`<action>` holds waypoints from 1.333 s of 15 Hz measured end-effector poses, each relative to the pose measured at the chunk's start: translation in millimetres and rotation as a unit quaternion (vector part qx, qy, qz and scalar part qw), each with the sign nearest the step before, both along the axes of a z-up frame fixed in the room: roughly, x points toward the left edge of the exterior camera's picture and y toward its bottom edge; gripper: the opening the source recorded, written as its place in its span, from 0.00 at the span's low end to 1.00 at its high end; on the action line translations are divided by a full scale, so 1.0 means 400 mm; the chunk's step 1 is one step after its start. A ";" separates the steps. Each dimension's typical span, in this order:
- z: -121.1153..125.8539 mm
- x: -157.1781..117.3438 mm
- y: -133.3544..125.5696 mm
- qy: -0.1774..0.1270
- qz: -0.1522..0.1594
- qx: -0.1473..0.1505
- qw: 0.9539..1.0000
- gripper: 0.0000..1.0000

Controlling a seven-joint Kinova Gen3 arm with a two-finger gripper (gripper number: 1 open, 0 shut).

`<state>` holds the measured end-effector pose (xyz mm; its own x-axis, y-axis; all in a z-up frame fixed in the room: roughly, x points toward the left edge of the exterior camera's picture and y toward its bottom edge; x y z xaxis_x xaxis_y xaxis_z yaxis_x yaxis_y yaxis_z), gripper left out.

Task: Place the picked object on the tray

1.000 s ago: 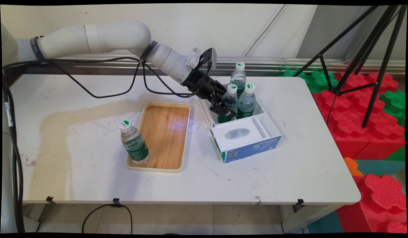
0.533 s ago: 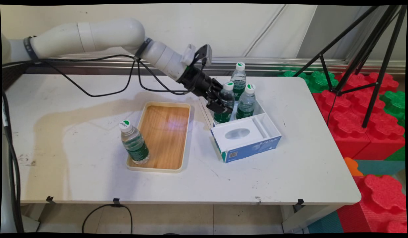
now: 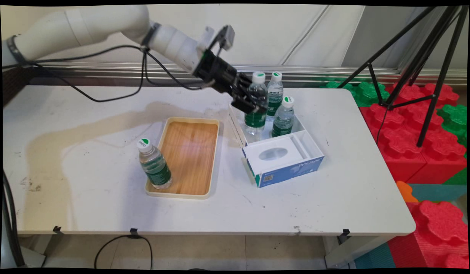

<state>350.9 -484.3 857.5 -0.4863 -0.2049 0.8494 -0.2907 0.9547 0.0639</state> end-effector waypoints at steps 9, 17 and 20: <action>0.095 0.168 0.116 -0.020 -0.104 -0.015 0.994 0.00; 0.015 0.245 0.185 -0.036 -0.144 -0.012 0.989 0.00; -0.029 0.242 0.195 -0.035 -0.151 -0.007 0.988 0.00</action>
<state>447.7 -406.2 845.7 -0.5811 -0.0303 0.8133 0.0049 0.9992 0.0407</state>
